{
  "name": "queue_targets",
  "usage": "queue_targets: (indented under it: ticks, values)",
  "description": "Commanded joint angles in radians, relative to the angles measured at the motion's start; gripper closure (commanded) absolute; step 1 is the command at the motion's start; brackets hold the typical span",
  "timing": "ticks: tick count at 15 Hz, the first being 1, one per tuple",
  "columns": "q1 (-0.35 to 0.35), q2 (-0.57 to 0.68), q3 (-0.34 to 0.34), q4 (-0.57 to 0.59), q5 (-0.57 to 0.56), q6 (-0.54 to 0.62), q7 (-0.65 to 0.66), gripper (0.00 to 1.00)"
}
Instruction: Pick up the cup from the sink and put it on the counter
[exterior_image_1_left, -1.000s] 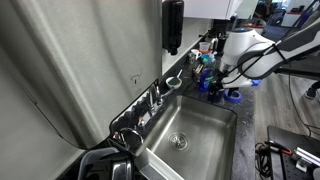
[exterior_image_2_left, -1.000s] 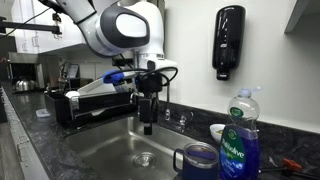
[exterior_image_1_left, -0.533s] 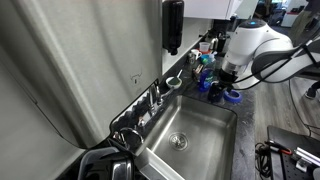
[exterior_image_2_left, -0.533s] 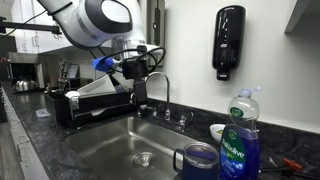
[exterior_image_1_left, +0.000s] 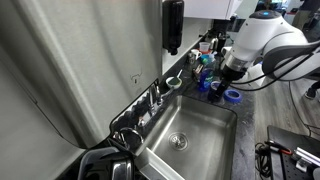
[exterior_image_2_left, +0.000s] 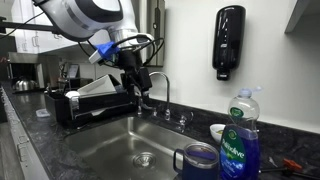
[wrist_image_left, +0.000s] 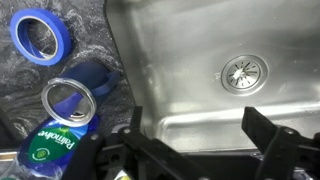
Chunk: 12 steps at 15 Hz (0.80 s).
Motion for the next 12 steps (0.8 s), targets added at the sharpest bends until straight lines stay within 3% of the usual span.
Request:
queue_targets:
  ticks: [1,4,7,8,12]
  values:
    - [0.012,-0.055,-0.001,-0.046,0.061,0.013,-0.228,0.00]
    - [0.033,-0.077,-0.019,-0.056,0.146,0.002,-0.443,0.00]
    - [0.063,-0.080,-0.040,-0.029,0.290,-0.102,-0.629,0.00]
    - [0.037,-0.059,-0.014,-0.028,0.230,-0.043,-0.537,0.00]
    - [0.050,-0.069,-0.023,-0.027,0.268,-0.080,-0.594,0.00]
